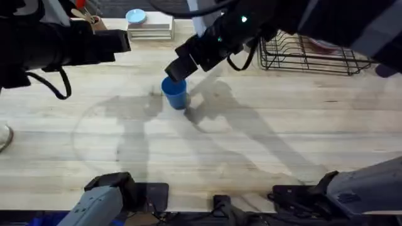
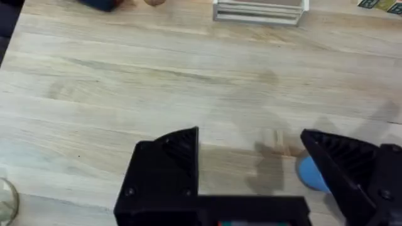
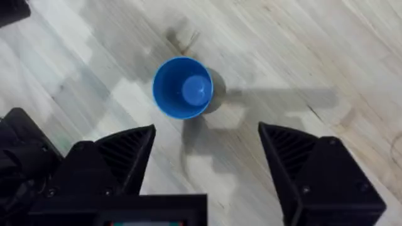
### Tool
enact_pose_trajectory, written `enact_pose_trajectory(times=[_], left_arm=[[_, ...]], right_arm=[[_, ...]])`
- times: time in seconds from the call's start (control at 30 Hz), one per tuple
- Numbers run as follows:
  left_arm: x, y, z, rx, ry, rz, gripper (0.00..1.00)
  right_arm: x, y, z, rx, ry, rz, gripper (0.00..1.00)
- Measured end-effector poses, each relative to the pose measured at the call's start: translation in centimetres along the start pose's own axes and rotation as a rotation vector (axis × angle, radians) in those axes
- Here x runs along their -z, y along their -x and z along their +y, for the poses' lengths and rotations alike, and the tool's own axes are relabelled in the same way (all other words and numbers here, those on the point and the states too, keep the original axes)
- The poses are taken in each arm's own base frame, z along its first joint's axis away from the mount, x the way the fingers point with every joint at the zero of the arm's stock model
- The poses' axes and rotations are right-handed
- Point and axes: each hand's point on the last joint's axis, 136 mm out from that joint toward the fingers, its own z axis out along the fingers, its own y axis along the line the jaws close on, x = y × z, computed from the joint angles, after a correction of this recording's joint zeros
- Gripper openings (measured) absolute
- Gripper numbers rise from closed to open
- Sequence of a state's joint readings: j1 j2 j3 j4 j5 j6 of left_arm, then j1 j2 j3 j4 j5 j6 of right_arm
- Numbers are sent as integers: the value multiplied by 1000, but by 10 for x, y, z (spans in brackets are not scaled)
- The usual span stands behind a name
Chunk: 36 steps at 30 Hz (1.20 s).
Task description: Pick up the cup on the table and put them onto the rack.
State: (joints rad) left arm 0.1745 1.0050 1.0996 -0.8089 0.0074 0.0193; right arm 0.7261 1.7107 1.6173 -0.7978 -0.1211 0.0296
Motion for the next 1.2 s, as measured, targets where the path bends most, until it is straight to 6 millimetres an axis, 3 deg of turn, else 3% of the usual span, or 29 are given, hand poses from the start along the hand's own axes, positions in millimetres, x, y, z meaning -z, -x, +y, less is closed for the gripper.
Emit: enact_pose_trajectory(times=[0.5, 0.7, 0.87, 0.97, 1.2], left_arm=[[0, 0, 0, 0, 0, 0, 993], [0, -1, 0, 0, 0, 3, 993], [0, -1, 0, 0, 0, 3, 993], [0, -1, 0, 0, 0, 3, 993], [0, -1, 0, 0, 0, 3, 994]], right_arm=[[-8, 0, 0, 2, 2, 6, 994], [-37, 0, -4, -2, 1, 29, 994], [-48, 0, -6, -3, 1, 32, 994], [-66, -9, -9, -9, 0, 75, 994], [-85, -16, -12, -14, -2, 105, 994]])
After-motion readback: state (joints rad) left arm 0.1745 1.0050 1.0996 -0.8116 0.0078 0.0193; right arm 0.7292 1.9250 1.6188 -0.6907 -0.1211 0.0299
